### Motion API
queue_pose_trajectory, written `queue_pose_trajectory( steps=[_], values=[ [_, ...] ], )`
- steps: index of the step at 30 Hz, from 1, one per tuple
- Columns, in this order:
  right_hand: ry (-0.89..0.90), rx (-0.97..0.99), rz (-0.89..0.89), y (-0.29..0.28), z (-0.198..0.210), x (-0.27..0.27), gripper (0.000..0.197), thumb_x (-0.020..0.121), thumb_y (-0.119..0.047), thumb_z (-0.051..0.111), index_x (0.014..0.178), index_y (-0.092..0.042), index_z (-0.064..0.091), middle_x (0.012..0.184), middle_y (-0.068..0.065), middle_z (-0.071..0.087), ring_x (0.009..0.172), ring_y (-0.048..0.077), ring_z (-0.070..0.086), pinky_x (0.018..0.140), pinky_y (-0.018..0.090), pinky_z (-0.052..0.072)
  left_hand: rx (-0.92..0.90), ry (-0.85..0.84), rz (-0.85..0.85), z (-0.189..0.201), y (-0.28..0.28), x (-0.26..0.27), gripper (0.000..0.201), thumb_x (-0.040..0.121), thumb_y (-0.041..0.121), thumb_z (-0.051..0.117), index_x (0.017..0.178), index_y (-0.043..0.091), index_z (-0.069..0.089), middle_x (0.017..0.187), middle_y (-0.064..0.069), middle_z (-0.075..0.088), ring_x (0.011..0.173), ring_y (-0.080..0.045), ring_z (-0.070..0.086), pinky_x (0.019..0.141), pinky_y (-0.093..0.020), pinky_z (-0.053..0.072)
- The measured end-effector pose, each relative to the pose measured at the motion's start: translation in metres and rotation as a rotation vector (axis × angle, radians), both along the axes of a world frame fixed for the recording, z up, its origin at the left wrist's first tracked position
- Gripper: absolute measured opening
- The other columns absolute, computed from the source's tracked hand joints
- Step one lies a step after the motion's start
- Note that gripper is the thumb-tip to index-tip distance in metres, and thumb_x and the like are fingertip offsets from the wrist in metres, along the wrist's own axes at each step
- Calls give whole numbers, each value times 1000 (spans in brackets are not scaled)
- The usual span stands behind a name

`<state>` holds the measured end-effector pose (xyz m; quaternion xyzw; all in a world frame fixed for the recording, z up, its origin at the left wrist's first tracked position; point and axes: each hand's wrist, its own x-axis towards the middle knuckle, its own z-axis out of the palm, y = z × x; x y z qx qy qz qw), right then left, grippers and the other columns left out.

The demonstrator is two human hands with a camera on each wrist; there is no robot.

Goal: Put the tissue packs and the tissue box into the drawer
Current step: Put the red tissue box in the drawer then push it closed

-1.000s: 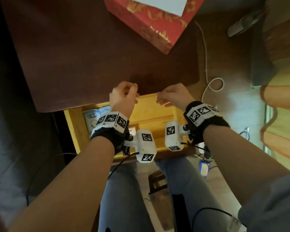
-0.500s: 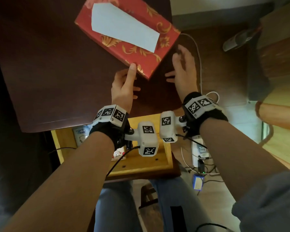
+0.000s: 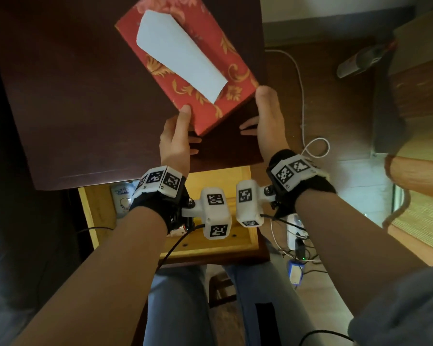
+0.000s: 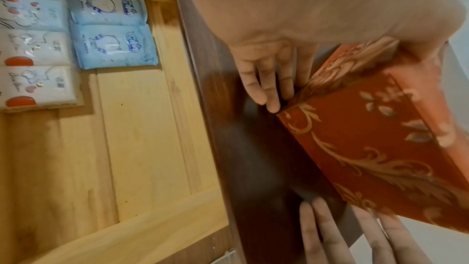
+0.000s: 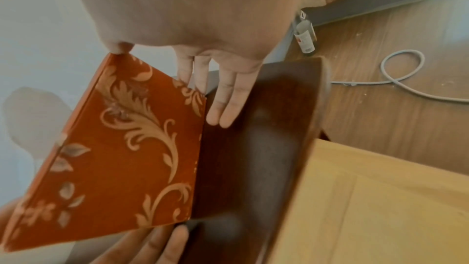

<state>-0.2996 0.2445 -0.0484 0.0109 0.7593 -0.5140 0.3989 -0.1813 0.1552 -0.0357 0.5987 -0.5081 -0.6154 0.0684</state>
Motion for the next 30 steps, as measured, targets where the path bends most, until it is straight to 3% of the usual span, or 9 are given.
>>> queue_pose_trajectory(
  steps=[5,8,11,15,19,22,23,25,30],
  values=[
    [-12,26,-28,15,3,30,36,81,-60,42,98,-30,51,103,2,59,65,15,59,69,39,58,3,-27,7,0,7,28,27,76,59,42,89,37,52,91,7,63,80,-19,64,68,-34,53],
    [-2,47,-7,20,6,49,34,68,-67,49,83,-37,47,112,10,57,79,18,59,61,29,55,-9,-40,-25,1,13,46,31,76,57,43,91,33,54,88,8,63,81,-20,63,73,-38,54],
    [-29,42,-19,29,7,70,28,71,-59,54,84,-36,46,122,13,50,94,21,56,59,25,52,1,-42,-62,4,20,64,29,75,58,44,87,33,55,86,10,62,85,-19,62,79,-42,53],
    [-106,38,-73,49,11,97,37,62,-55,55,88,-31,47,116,2,41,94,15,53,81,37,53,48,-12,-111,7,34,93,27,74,56,46,85,33,53,87,8,60,86,-15,58,85,-43,50],
    [-190,60,-142,69,20,136,47,47,-61,49,84,-32,46,134,12,41,113,25,49,103,45,41,111,29,-181,6,52,127,29,77,53,50,94,30,53,94,8,62,86,-9,58,83,-35,47],
    [-243,64,-183,85,16,165,66,48,-62,56,106,-32,49,139,6,40,119,22,46,106,40,37,148,25,-214,3,61,152,39,80,50,53,106,20,53,96,8,63,91,-7,59,87,-34,46],
    [-262,64,-184,90,13,173,76,54,-61,60,122,-27,47,136,3,44,118,19,48,105,38,38,161,20,-223,3,64,159,45,77,51,54,108,19,54,99,6,65,93,-8,60,87,-33,46],
    [-301,21,-220,100,10,188,74,75,-52,62,137,-22,36,121,-3,55,108,12,55,101,38,44,177,5,-250,3,69,170,51,71,52,56,108,17,53,101,3,66,94,-9,61,82,-29,46],
    [-372,2,-278,125,2,217,68,70,-46,64,130,-27,39,127,3,58,113,23,58,95,47,51,190,-32,-328,4,79,189,61,69,54,64,116,18,49,102,4,62,95,-10,63,79,-26,48]
  ],
)
